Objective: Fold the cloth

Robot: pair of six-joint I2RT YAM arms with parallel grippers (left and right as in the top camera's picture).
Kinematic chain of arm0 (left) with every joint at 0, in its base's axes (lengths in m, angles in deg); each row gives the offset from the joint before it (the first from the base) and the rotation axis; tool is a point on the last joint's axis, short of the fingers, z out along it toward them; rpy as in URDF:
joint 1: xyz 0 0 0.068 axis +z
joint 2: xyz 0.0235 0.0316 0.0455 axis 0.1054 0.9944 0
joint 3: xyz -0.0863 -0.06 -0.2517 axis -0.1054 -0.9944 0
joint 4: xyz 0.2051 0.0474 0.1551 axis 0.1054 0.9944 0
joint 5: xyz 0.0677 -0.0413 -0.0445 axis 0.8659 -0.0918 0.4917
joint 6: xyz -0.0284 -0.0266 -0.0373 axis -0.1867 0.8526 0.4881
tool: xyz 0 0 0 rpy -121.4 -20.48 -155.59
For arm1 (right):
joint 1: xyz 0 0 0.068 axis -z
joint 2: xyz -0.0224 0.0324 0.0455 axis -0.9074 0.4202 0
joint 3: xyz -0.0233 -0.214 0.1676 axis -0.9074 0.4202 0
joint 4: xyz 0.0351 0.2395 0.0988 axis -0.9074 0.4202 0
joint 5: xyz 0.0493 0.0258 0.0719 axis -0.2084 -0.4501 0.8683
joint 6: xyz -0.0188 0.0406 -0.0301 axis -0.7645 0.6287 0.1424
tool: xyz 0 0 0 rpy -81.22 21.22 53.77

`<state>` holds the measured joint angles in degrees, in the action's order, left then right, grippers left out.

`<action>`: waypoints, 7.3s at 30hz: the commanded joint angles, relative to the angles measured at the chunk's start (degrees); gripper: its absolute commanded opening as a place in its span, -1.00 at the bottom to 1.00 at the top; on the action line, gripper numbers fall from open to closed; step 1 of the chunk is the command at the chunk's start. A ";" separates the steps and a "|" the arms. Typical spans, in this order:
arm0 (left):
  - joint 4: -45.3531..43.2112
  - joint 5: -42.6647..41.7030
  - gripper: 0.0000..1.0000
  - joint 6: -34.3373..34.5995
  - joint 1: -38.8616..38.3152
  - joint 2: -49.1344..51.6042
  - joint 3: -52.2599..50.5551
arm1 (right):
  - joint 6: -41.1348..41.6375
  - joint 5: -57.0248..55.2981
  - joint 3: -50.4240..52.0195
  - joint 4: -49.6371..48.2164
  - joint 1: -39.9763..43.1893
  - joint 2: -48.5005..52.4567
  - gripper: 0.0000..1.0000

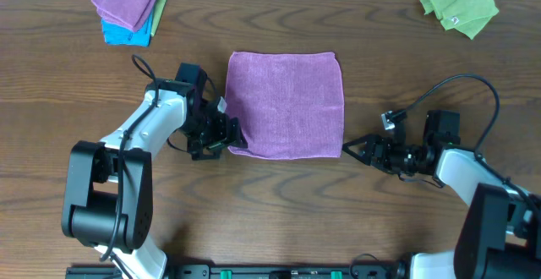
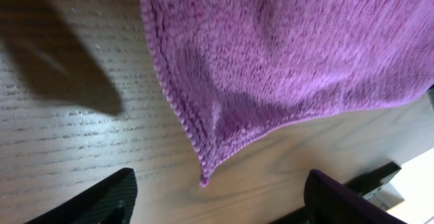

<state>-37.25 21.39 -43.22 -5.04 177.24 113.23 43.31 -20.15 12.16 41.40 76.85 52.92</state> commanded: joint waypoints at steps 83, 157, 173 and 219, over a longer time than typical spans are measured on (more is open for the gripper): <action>-25.29 10.36 -0.88 3.65 4.17 -4.50 6.60 | 18.84 -13.99 -28.44 -7.26 -15.10 9.86 -0.97; -14.14 35.78 -0.88 -11.58 -4.31 18.73 37.48 | 8.26 -50.56 -56.94 18.64 -23.87 25.09 -0.97; -14.56 29.97 -0.88 -10.40 -4.72 24.90 37.42 | 9.79 -51.65 -56.92 15.91 -24.15 32.35 -0.97; -3.56 29.99 -0.88 -8.22 -5.81 28.68 37.44 | -0.44 -32.65 -57.20 26.49 -13.57 14.51 0.72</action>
<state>-40.46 51.57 -51.92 -10.68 204.80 151.59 47.72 -61.61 -44.78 67.02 58.60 69.82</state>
